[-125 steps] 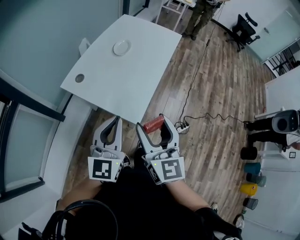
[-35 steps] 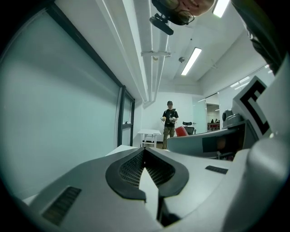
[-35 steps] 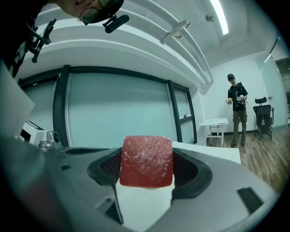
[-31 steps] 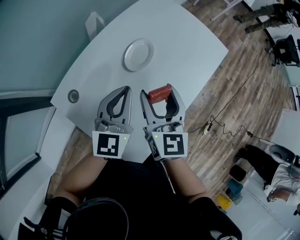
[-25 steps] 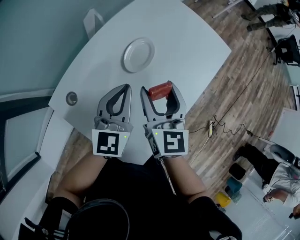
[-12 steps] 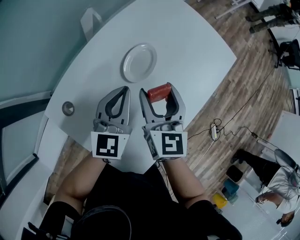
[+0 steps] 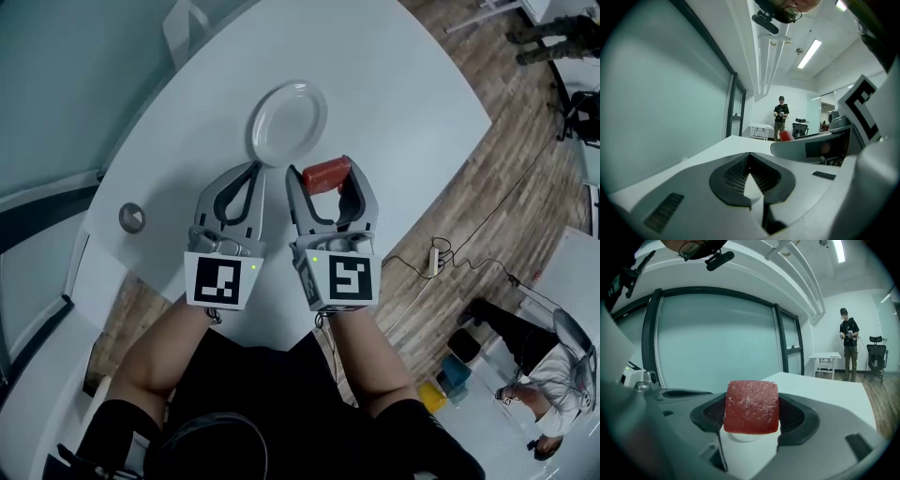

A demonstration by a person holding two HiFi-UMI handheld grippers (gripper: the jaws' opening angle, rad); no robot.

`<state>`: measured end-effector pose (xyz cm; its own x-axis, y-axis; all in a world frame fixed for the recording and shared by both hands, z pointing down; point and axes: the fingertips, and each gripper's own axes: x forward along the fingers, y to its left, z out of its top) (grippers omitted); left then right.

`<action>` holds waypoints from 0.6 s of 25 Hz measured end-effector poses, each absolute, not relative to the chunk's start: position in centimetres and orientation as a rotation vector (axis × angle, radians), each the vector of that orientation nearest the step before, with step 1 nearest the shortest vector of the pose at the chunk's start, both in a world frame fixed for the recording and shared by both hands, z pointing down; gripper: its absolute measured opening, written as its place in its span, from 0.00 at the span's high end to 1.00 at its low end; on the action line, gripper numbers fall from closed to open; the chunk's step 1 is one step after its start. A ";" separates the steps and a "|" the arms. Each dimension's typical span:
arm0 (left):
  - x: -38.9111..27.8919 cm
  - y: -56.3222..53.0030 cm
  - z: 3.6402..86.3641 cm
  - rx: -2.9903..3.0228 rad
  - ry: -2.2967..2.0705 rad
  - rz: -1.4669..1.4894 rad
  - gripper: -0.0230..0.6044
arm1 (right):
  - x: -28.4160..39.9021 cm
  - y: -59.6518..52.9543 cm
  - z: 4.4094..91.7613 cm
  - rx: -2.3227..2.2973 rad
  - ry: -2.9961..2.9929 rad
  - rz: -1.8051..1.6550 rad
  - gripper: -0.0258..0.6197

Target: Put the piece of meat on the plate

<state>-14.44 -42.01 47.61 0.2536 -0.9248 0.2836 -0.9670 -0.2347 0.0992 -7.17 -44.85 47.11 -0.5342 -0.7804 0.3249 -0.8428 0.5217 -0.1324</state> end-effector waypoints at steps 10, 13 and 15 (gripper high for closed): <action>-14.9 -44.1 50.3 2.229 -1.767 0.265 0.96 | -7.7 -46.8 49.7 1.348 -2.515 0.426 0.48; -15.1 -44.5 50.8 2.221 -1.771 0.269 0.96 | -7.9 -47.1 50.3 1.338 -2.510 0.430 0.47; -15.5 -44.6 51.3 2.219 -1.775 0.274 0.96 | -8.3 -47.2 50.9 1.324 -2.503 0.428 0.47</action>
<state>-15.50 -44.60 51.31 0.2242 -0.9197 0.3223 -0.9741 -0.2014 0.1028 -8.31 -47.20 50.94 -0.5426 -0.7515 0.3752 -0.8335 0.5371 -0.1297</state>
